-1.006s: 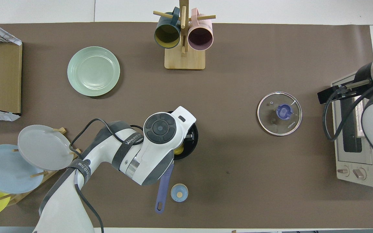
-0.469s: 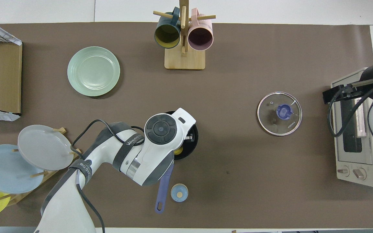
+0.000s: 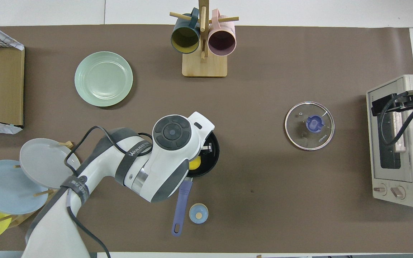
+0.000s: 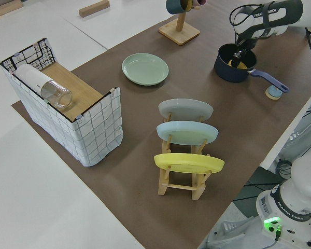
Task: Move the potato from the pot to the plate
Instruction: 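Lift the potato and carry it toward the green plate with the left gripper, then lower the potato onto the green plate and open the left gripper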
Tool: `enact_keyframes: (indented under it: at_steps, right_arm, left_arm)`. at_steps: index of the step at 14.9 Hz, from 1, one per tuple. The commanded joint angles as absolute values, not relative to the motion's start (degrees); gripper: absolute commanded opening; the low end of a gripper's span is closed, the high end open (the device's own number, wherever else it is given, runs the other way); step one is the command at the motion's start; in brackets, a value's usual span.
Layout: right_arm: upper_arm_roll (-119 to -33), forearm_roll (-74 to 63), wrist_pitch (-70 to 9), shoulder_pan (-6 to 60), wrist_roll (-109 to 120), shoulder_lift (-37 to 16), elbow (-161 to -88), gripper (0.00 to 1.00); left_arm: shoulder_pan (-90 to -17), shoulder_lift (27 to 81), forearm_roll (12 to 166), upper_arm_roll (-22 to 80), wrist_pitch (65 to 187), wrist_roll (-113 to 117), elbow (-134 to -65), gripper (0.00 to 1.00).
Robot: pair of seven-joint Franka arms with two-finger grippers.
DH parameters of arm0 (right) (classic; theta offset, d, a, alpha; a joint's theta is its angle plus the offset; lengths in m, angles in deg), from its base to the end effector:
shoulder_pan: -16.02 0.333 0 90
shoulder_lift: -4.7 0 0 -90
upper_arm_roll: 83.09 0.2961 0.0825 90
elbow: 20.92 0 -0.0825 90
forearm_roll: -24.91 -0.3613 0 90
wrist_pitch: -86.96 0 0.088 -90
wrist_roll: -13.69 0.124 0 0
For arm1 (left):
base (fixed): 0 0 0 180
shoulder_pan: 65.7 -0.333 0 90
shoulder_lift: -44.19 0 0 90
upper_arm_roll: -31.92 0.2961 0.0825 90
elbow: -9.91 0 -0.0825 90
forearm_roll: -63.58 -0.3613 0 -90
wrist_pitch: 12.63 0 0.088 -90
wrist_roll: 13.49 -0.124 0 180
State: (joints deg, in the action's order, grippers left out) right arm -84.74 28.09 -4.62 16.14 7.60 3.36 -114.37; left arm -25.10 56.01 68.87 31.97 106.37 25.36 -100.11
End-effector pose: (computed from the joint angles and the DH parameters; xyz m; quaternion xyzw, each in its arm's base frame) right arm 0.5369 -0.0209 0.5506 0.9984 0.0413 -0.0298 0.0261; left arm 0.4320 -0.3776 0.3574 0.9989 0.0085 -0.0444 0.0147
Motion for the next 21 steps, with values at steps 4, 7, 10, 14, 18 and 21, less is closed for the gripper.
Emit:
enact_keyframes:
  at_steps: [4,7,10,14,18,21]
  right_arm:
    - [-83.9,26.6,-3.7,14.5,8.0,4.2,-115.2,1.0]
    - [-84.4,25.9,-3.5,14.4,8.2,4.1,-115.1,1.0]
    - [-84.4,26.0,-3.6,14.7,8.1,4.3,-115.1,1.0]
    - [-84.4,26.0,-3.7,14.6,7.9,4.3,-115.1,1.0]
    - [-84.4,26.0,-3.7,14.4,7.6,4.3,-115.1,1.0]
    - [-84.4,26.0,-3.6,14.4,7.6,4.3,-115.2,1.0]
  left_arm:
    - [-41.1,54.4,70.0,32.3,84.2,12.3,-81.3,0.0]
    - [-51.8,58.5,69.4,32.4,81.8,0.4,-75.0,0.0]
    - [-57.6,68.3,69.0,32.4,82.9,-6.4,-64.8,0.0]
    - [-59.6,79.1,68.9,32.5,92.7,-9.9,-60.3,0.0]
    - [-59.0,82.4,67.4,32.3,99.8,-10.0,-61.7,0.0]
    - [-57.6,81.5,65.7,32.1,103.7,-10.3,-66.7,0.0]
